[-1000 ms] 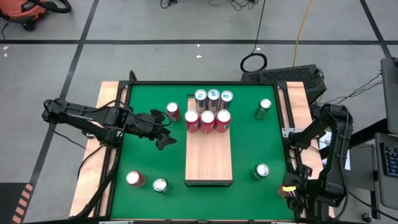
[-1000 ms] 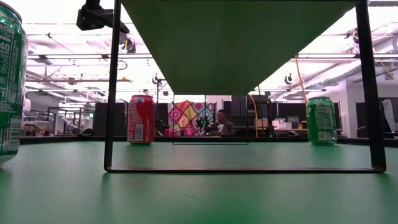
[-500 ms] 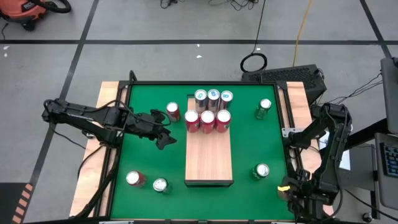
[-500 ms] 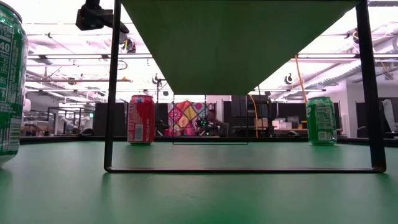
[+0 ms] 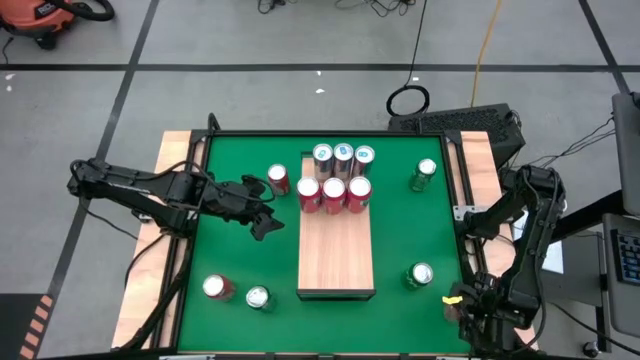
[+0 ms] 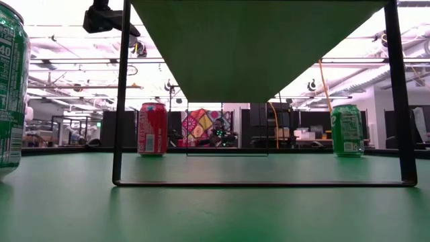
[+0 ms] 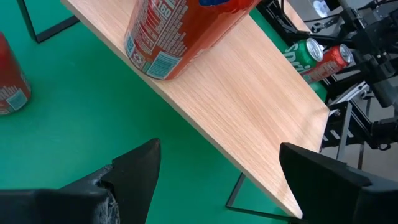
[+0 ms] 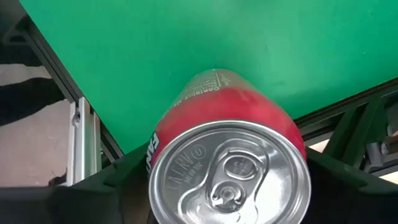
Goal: Place canned beverage on shelf
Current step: Put the orange soda can on the shelf
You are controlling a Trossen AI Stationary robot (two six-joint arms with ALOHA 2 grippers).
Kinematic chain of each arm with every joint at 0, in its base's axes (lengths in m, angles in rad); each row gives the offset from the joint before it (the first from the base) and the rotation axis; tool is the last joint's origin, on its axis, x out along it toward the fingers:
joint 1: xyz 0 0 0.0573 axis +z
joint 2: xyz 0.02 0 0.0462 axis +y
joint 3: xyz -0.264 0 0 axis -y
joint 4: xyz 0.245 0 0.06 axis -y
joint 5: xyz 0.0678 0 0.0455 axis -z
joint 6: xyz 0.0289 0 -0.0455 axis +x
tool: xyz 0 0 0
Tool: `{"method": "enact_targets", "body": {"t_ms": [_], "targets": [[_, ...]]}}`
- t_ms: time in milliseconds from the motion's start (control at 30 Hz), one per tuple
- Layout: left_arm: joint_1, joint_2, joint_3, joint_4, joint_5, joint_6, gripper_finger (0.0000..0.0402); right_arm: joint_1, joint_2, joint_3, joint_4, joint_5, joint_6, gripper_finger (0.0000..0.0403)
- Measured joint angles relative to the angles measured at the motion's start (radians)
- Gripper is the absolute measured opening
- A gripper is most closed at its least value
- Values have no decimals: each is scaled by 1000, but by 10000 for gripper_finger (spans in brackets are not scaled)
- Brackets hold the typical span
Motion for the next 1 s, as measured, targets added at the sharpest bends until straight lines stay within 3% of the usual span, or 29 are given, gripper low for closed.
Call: {"method": "enact_targets", "body": {"t_ms": [400, 633, 800, 1000], "targets": [[-6, 0, 0, 24, 4, -19, 329, -96, -55, 162, -19, -28, 32, 293], [-32, 0, 0, 234, 31, -23, 329, -164, -133, 267, -39, -16, 210, 292], [-94, 0, 0, 407, -18, 49, 329, -219, -165, 357, -54, 112, 247, 292], [-160, 2, 20, 517, -55, 193, 329, -333, -166, 442, -68, 231, 157, 292]]}}
